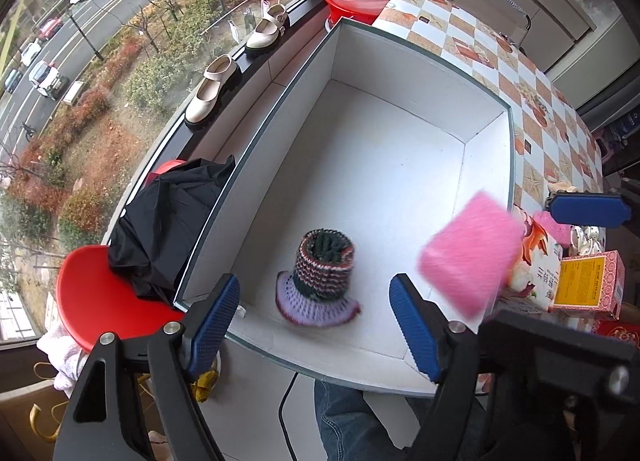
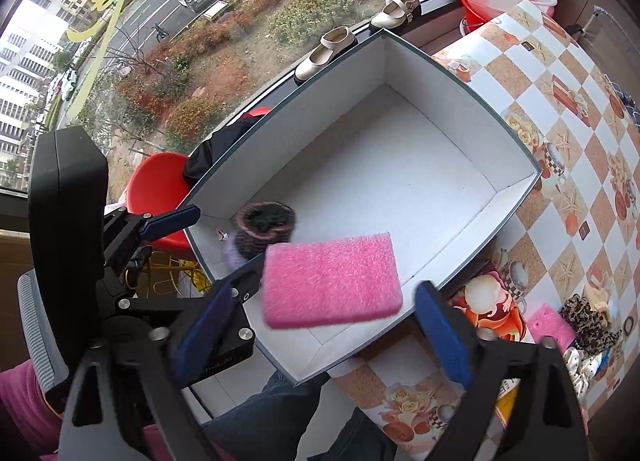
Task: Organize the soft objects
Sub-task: 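Open both tools to drop the hat and sponge into the box, then grasp the leopard-print scarf with the left tool while the right tool grasps the blue cloth, then carry the scarf and blue cloth over the white box with both tools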
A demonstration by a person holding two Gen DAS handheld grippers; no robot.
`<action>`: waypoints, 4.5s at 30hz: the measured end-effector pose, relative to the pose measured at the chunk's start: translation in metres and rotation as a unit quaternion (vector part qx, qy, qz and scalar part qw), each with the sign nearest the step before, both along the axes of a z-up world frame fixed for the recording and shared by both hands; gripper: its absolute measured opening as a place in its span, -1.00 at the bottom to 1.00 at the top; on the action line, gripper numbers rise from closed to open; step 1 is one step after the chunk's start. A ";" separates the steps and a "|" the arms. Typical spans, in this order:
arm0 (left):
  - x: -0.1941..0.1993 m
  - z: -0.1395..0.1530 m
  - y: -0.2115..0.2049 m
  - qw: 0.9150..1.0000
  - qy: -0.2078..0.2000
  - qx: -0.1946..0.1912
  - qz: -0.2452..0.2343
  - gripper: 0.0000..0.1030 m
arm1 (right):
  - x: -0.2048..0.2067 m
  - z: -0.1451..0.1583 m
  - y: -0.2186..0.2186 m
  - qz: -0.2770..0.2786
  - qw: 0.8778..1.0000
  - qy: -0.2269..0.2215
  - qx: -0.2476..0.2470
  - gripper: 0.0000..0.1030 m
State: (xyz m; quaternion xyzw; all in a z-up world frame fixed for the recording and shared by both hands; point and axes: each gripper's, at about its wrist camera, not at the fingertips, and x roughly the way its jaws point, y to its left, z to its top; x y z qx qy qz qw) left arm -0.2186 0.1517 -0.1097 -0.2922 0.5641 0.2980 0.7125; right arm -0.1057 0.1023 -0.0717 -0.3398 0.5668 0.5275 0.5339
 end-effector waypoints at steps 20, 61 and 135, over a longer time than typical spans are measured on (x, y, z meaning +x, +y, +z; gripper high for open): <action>0.141 0.055 -0.074 0.979 -0.020 -0.017 -0.201 0.74 | 0.160 0.065 -0.144 -0.240 0.970 -0.033 0.021 1.00; 0.373 -0.036 -0.119 0.942 0.073 -0.055 -0.322 0.75 | 0.378 -0.096 -0.410 -0.536 0.839 0.015 -0.093 1.00; 0.433 -0.095 -0.143 0.952 0.102 -0.049 -0.286 -0.52 | 0.292 -0.154 -0.411 -0.490 0.865 0.034 -0.105 -0.56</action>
